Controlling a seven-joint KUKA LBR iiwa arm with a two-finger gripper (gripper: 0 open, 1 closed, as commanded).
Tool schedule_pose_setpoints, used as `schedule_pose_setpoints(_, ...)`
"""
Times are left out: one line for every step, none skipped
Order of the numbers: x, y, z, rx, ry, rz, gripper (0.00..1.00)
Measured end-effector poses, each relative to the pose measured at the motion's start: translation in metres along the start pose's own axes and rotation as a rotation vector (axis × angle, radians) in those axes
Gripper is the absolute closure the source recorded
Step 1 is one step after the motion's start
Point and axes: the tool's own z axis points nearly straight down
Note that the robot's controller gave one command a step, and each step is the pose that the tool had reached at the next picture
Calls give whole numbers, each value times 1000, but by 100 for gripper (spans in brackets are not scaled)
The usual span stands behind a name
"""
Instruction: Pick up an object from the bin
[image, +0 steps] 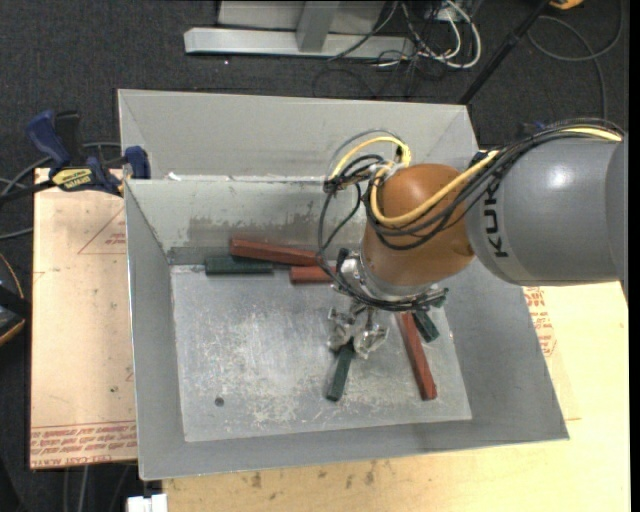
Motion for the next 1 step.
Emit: schedule_pose_setpoints(0, 0, 0, 0, 0, 1, 100)
